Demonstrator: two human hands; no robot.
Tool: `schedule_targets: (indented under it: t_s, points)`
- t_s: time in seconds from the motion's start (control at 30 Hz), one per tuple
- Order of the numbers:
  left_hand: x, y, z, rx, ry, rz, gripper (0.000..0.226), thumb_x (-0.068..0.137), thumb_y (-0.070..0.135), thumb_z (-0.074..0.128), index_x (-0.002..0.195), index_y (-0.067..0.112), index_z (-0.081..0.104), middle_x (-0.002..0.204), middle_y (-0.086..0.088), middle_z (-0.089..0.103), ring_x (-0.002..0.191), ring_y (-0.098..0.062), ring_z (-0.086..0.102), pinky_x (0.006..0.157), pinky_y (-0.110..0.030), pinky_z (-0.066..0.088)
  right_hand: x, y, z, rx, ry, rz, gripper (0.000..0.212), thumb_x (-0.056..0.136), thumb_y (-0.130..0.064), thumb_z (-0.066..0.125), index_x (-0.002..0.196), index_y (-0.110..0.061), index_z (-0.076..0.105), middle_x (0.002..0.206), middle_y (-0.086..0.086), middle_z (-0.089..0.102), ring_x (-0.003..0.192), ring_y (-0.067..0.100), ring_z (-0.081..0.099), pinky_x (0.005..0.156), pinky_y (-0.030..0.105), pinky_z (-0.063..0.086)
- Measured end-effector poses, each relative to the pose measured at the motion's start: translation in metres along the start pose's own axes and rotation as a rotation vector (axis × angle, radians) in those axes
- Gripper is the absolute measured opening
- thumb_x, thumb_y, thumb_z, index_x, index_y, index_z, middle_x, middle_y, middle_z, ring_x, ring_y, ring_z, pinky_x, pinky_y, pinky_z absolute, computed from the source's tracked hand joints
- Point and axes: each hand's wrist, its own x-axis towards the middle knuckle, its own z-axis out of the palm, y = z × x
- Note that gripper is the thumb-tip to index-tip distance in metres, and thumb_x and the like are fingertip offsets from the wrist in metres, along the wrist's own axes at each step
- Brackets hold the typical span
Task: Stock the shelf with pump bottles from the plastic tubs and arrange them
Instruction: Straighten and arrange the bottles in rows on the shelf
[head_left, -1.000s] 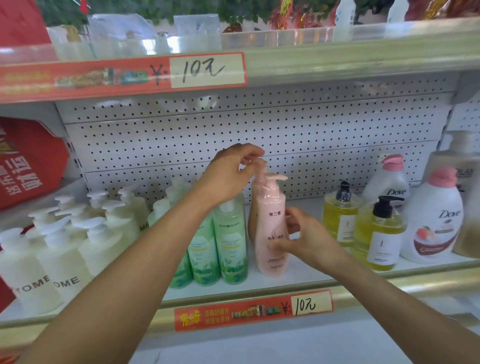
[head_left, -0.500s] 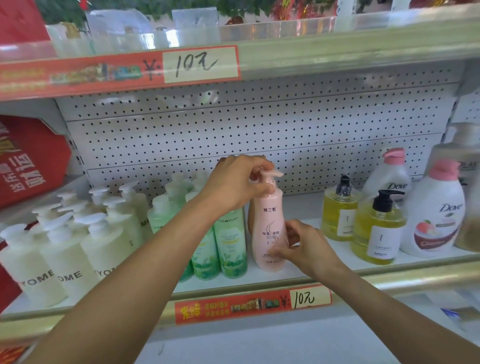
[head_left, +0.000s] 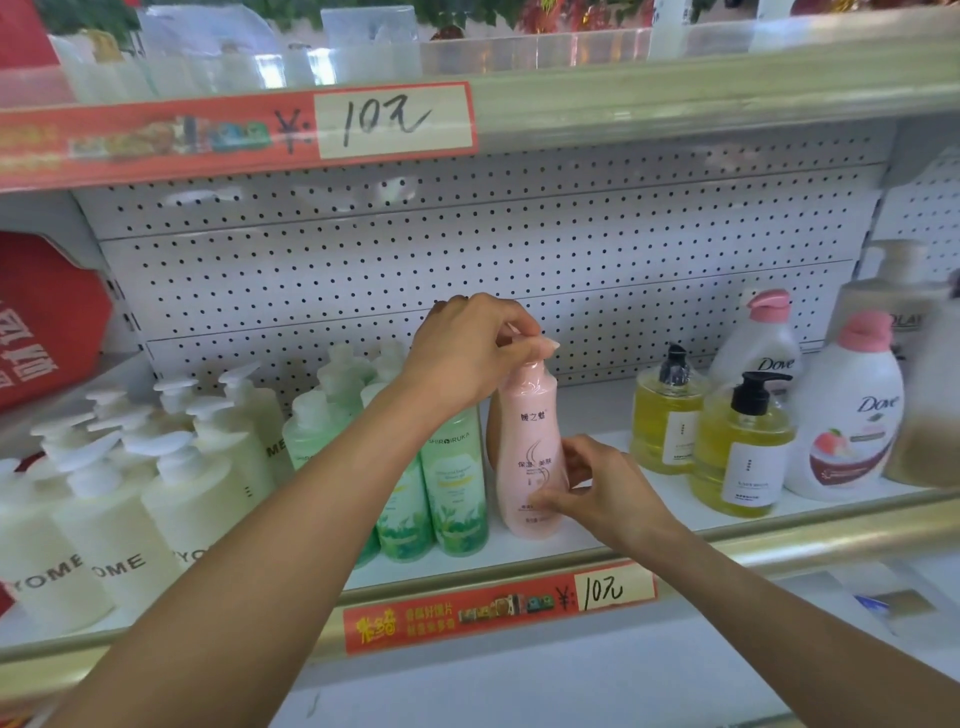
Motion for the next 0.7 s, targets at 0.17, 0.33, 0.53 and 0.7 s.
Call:
schedule_targets:
  t_s: [0.17, 0.33, 0.53, 0.7]
  points:
    - [-0.001, 0.001, 0.0, 0.005, -0.006, 0.014, 0.023, 0.085, 0.05, 0.067, 0.098, 0.032, 0.072, 0.101, 0.007, 0.073, 0.098, -0.014, 0.065, 0.092, -0.03, 0.045, -0.001, 0.0, 0.002, -0.008, 0.019, -0.005, 0.052, 0.07, -0.039, 0.083, 0.113, -0.021, 0.059, 0.1, -0.01, 0.068, 0.088, 0.009, 0.064, 0.08, 0.035, 0.056]
    - [-0.004, -0.004, 0.003, 0.016, -0.036, 0.029, 0.026, 0.087, 0.051, 0.064, 0.106, 0.034, 0.067, 0.108, 0.012, 0.07, 0.101, -0.013, 0.063, 0.099, -0.037, 0.044, -0.004, -0.001, 0.006, -0.041, 0.009, -0.022, 0.056, 0.076, -0.041, 0.078, 0.123, -0.022, 0.055, 0.113, -0.007, 0.067, 0.093, 0.005, 0.061, 0.082, 0.026, 0.053]
    - [-0.021, 0.002, 0.001, 0.047, -0.007, 0.122, 0.05, 0.089, 0.05, 0.059, 0.136, 0.035, 0.05, 0.136, 0.009, 0.055, 0.123, -0.012, 0.051, 0.099, -0.031, 0.037, -0.023, -0.001, -0.012, -0.173, 0.189, -0.069, 0.069, 0.085, -0.051, 0.065, 0.144, -0.027, 0.039, 0.128, -0.011, 0.058, 0.114, 0.006, 0.054, 0.094, 0.036, 0.05]
    - [-0.052, 0.031, 0.023, -0.093, 0.127, 0.305, 0.042, 0.091, 0.044, 0.061, 0.13, 0.032, 0.055, 0.128, 0.014, 0.055, 0.118, -0.006, 0.048, 0.096, -0.026, 0.037, -0.039, 0.01, -0.049, -0.222, 0.371, -0.223, 0.039, 0.087, -0.032, 0.069, 0.124, -0.023, 0.062, 0.11, -0.01, 0.064, 0.095, 0.004, 0.056, 0.081, 0.034, 0.053]
